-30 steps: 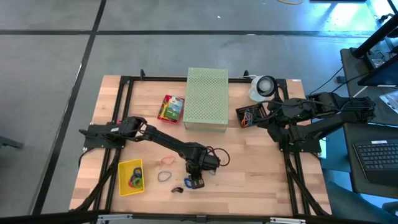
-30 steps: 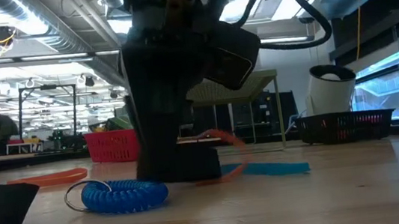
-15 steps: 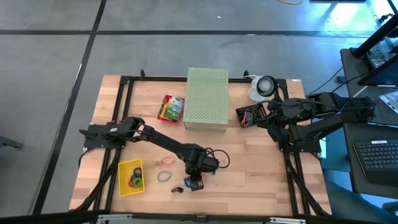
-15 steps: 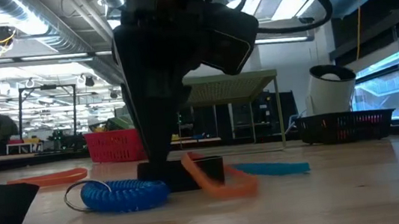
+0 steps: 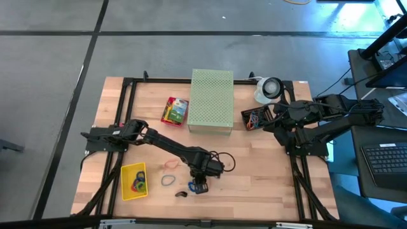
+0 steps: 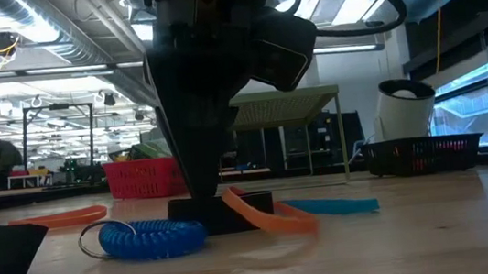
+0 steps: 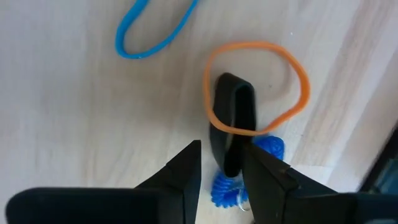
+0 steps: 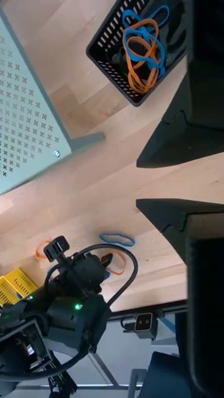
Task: Pick & Place Office Desk Supplies
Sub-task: Put the black rubber band into the black bin
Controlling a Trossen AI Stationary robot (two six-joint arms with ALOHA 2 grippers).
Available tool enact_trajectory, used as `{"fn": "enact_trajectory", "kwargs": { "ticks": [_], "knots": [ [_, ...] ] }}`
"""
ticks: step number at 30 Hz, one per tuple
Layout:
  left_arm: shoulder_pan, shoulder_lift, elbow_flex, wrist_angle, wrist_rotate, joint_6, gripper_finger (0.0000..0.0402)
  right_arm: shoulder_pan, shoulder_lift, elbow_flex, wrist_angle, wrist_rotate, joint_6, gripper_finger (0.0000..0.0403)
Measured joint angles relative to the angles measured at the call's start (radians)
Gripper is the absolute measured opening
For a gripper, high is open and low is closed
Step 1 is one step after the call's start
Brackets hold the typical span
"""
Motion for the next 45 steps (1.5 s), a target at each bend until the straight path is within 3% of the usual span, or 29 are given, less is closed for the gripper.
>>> {"fn": "enact_trajectory", "kwargs": {
  "ticks": [10, 28, 33, 37, 42, 45],
  "knots": [
    [0.000, 0.000, 0.000, -0.022, -0.036, 0.038, 0.0103, 0.000, 0.000, 0.000, 0.000, -0.007, -0.001, 0.0091],
    [-0.013, 0.024, -0.001, -0.010, 0.006, 0.040, 0.0102, 0.000, 0.000, 0.000, 0.000, -0.024, -0.005, 0.0091],
    [-0.013, 0.032, 0.000, -0.007, -0.031, 0.019, 0.0098, 0.000, 0.000, 0.000, 0.000, -0.026, -0.005, 0.0091],
    [-0.011, 0.043, 0.002, -0.008, -0.031, 0.018, 0.0072, 0.000, 0.000, 0.000, 0.000, -0.026, -0.005, 0.0091],
    [-0.009, 0.057, 0.003, -0.014, -0.017, 0.021, 0.0010, 0.000, 0.000, 0.000, 0.000, -0.034, -0.003, 0.0091],
    [-0.011, 0.061, 0.003, -0.015, -0.021, 0.028, 0.0005, 0.000, 0.000, 0.000, 0.001, -0.045, -0.003, 0.0091]
  ]
}}
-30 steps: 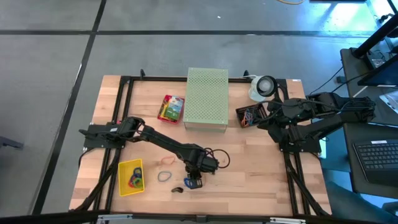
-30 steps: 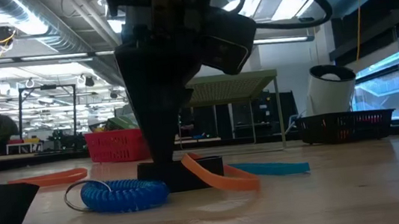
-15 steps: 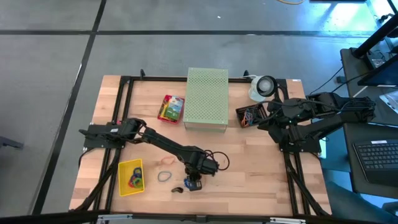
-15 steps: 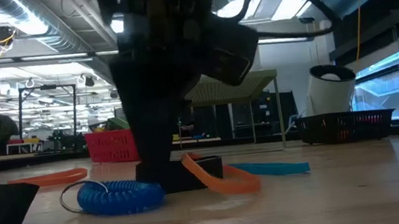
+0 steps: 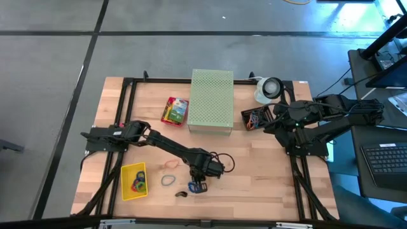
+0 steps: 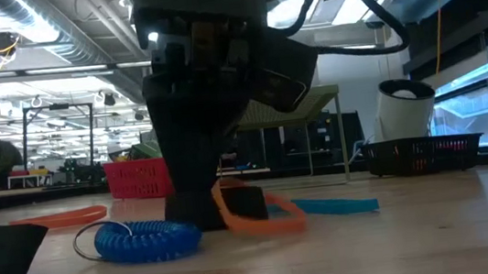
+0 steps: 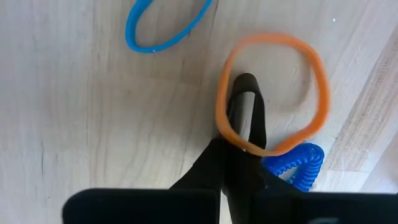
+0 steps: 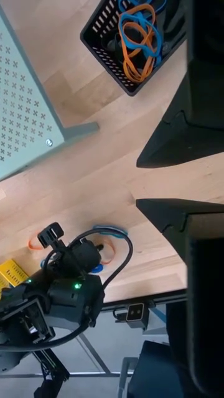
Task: Pick & Place Office Desk Supplies
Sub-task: Put the black rubber band into the black bin
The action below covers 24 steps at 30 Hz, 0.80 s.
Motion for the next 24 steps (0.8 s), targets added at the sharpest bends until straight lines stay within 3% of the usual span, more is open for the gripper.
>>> {"fn": "enact_trajectory", "kwargs": {
  "ticks": [24],
  "knots": [
    [-0.001, -0.120, -0.006, -0.141, -0.050, -0.068, 0.0002, 0.000, 0.000, 0.000, 0.002, -0.004, -0.001, 0.0091]
  ]
}}
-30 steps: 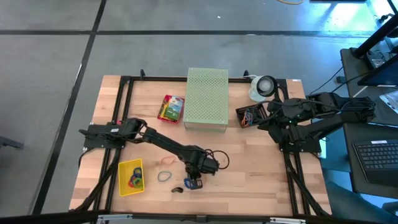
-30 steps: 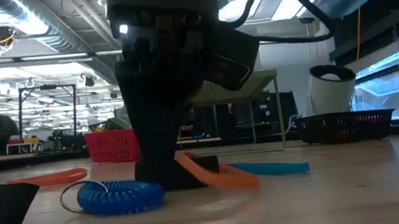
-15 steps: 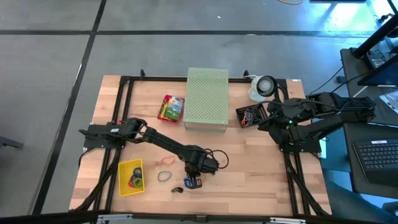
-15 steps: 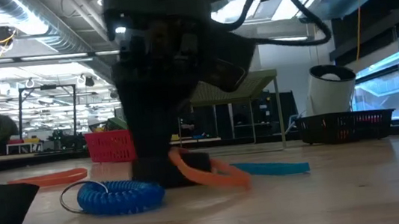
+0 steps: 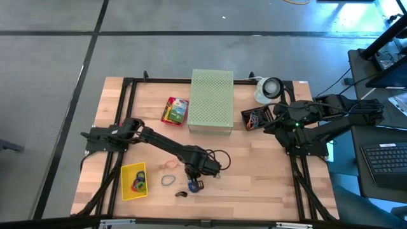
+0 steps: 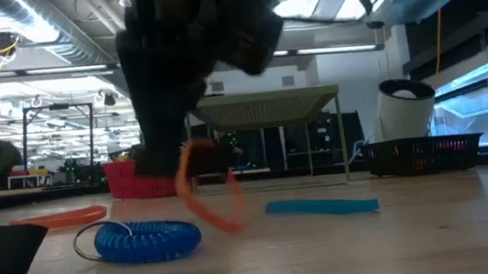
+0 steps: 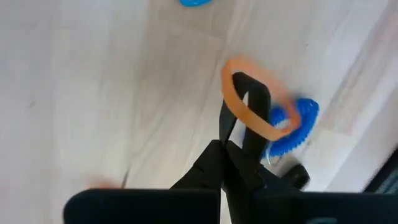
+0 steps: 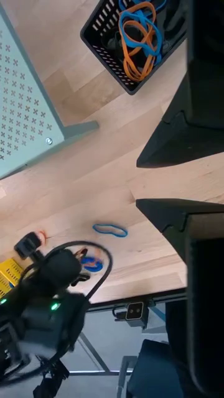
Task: Pick & Place Office Desk Supplies
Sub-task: Put the black rubber band into the black bin
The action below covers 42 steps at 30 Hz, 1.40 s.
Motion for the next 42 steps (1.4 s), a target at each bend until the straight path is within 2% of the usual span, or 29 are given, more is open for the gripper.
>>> {"fn": "enact_trajectory", "kwargs": {
  "ticks": [6, 10, 13, 24, 33, 37, 42],
  "knots": [
    [0.013, -0.072, 0.001, -0.065, -0.053, -0.014, 0.0002, 0.000, 0.000, 0.000, 0.000, 0.000, 0.000, 0.0091],
    [0.026, -0.099, 0.002, -0.069, -0.050, -0.019, 0.0002, 0.000, 0.000, 0.000, 0.000, 0.000, -0.001, 0.0091],
    [0.028, -0.075, 0.004, -0.019, 0.034, 0.017, 0.0002, 0.000, 0.000, 0.000, 0.000, 0.000, -0.002, 0.0091],
    [0.043, -0.008, 0.003, -0.136, 0.061, 0.046, 0.0002, 0.000, 0.000, 0.000, 0.009, -0.002, 0.006, 0.0090],
    [0.048, 0.084, 0.003, -0.139, 0.167, 0.092, 0.0002, 0.000, 0.000, 0.000, 0.033, -0.014, 0.030, 0.0090],
    [0.045, 0.120, 0.002, -0.218, 0.153, 0.125, 0.0002, 0.000, 0.000, 0.000, 0.068, -0.034, 0.032, 0.0090],
    [0.058, 0.104, 0.002, -0.332, 0.112, 0.166, 0.0002, 0.000, 0.000, 0.000, 0.072, -0.041, 0.035, 0.0090]
  ]
}}
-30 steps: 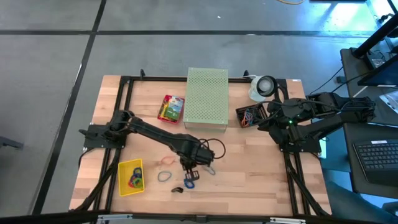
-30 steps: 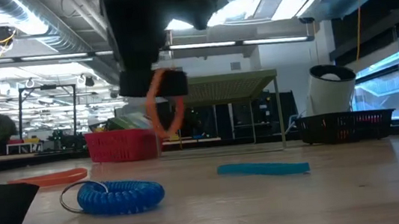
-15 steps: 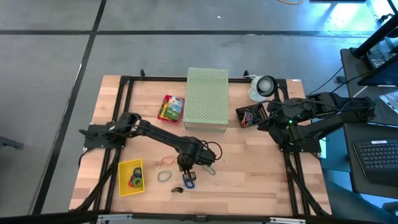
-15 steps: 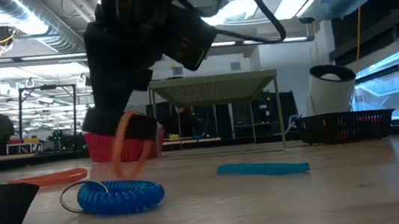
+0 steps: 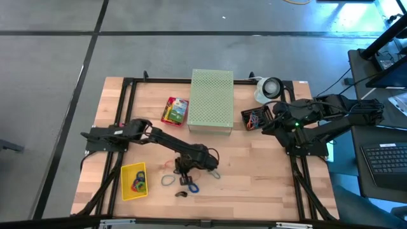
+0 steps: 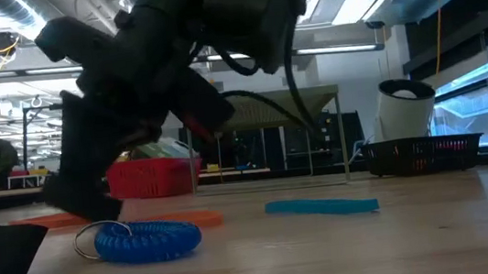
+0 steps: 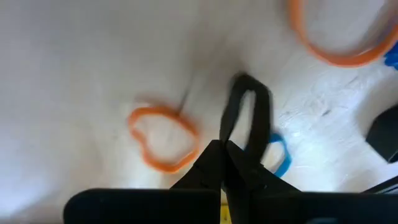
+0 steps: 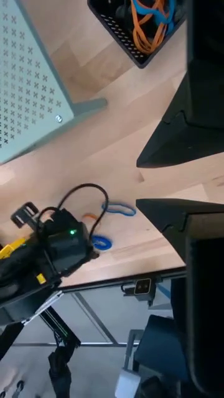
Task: Pick & Place Office Desk Supplies
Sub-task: Put the black rubber band into the black bin
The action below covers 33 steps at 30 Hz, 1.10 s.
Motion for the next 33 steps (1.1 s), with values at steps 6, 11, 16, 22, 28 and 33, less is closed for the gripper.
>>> {"fn": "enact_trajectory", "kwargs": {
  "ticks": [6, 11, 16, 22, 28, 33],
  "knots": [
    [0.016, -0.098, 0.000, 0.046, -0.046, -0.046, 0.0002, 0.000, 0.001, 0.000, 0.020, 0.034, 0.008, 0.0090],
    [0.034, -0.234, 0.000, 0.156, -0.133, -0.127, 0.0002, 0.002, 0.011, 0.000, 0.156, 0.041, -0.028, 0.0090],
    [0.061, -0.376, 0.000, 0.385, -0.279, -0.190, 0.0002, 0.012, 0.019, 0.000, 0.308, 0.042, -0.057, 0.0091],
    [0.128, -0.470, 0.000, 0.710, -0.395, -0.134, 0.0002, 0.012, 0.045, 0.000, 0.403, 0.059, -0.014, 0.0091],
    [0.221, -0.498, 0.001, 0.923, -0.288, -0.017, 0.0002, 0.012, 0.137, 0.000, 0.415, 0.051, -0.031, 0.0102],
    [0.274, -0.494, 0.001, 0.914, -0.183, 0.011, 0.0002, -0.003, 0.187, 0.000, 0.463, 0.039, -0.031, 0.0156]
  ]
}}
